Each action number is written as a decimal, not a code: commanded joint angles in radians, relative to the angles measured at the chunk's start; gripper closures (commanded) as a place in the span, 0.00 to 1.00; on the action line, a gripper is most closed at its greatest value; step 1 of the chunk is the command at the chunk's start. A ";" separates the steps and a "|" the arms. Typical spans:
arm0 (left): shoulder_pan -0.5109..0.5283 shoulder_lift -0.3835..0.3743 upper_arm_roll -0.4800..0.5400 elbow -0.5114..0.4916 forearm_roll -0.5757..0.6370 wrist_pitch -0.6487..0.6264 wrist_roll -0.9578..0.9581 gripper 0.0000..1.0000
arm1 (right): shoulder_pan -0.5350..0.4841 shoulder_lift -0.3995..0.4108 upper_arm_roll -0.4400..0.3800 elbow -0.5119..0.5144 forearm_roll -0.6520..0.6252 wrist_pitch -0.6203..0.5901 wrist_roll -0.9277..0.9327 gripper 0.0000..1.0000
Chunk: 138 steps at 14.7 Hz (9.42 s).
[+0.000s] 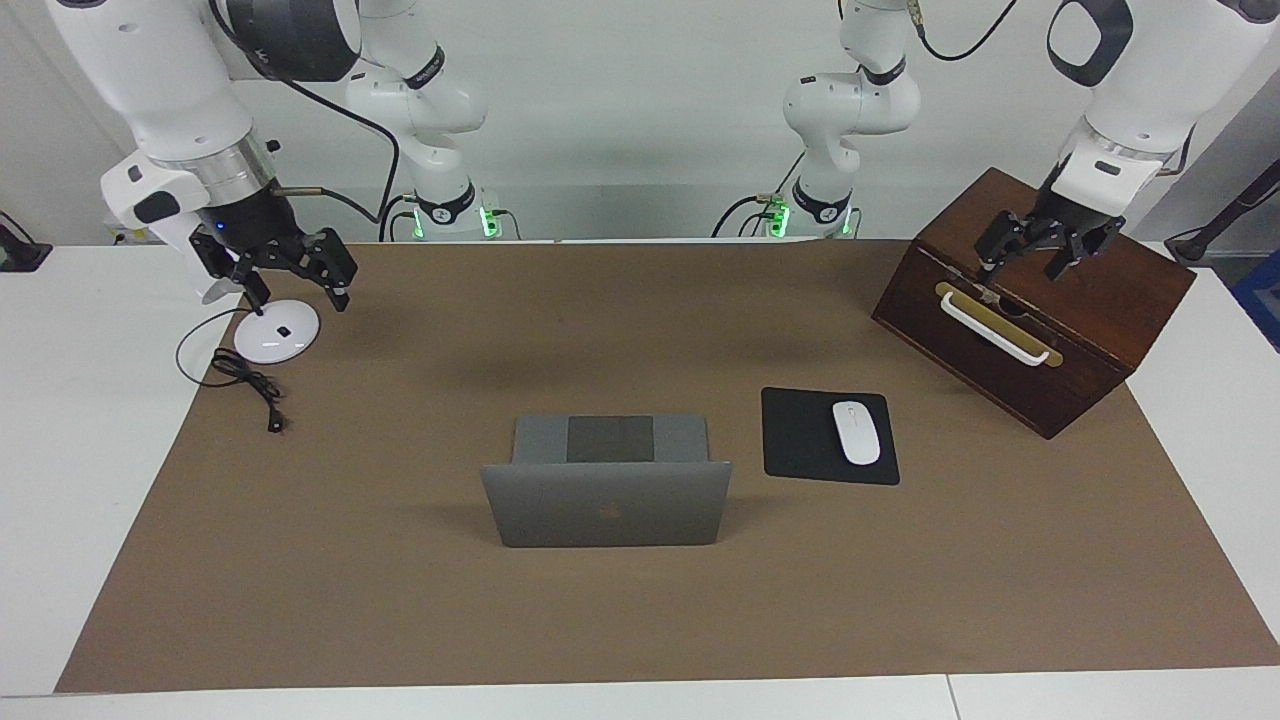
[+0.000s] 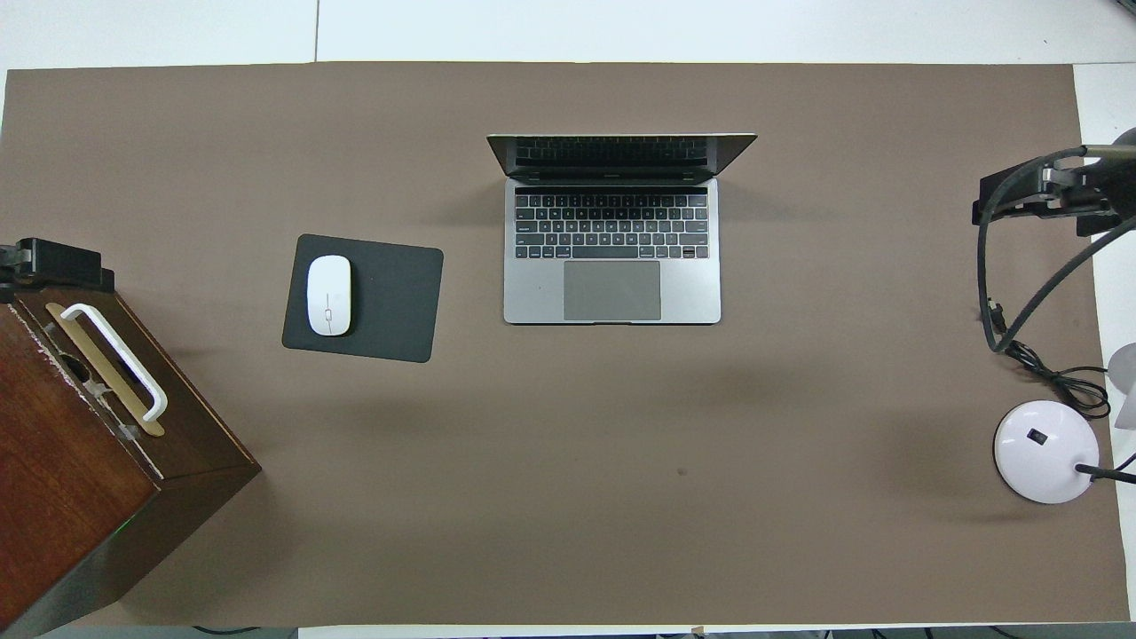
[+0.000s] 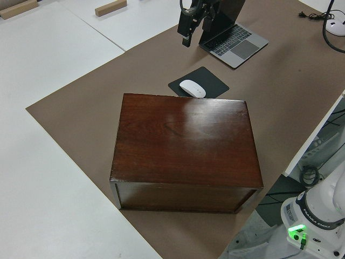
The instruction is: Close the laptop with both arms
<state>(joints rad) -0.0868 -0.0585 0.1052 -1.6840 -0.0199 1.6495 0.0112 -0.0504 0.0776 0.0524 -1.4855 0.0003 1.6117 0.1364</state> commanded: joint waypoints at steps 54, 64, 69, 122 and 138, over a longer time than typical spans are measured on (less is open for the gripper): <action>-0.039 -0.034 -0.013 -0.074 -0.002 0.203 0.013 1.00 | -0.014 0.146 0.012 0.117 -0.051 0.263 -0.130 1.00; -0.168 -0.087 -0.018 -0.313 -0.046 0.534 0.024 1.00 | 0.059 0.286 0.014 0.163 -0.072 0.520 -0.063 1.00; -0.267 -0.090 -0.019 -0.460 -0.046 0.774 0.026 1.00 | 0.170 0.366 0.014 0.163 -0.262 0.691 0.205 1.00; -0.587 0.413 -0.058 -0.723 0.020 1.846 0.065 1.00 | 0.428 0.458 0.067 0.211 -0.447 0.389 0.712 1.00; -0.548 0.440 -0.056 -0.721 0.123 1.851 0.069 1.00 | 0.317 0.472 0.060 0.171 0.003 0.303 0.588 1.00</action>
<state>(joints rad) -0.6554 0.3292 0.0522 -2.4085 0.0639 3.4833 0.0807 0.2768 0.5486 0.1033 -1.2878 -0.0380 1.9240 0.7430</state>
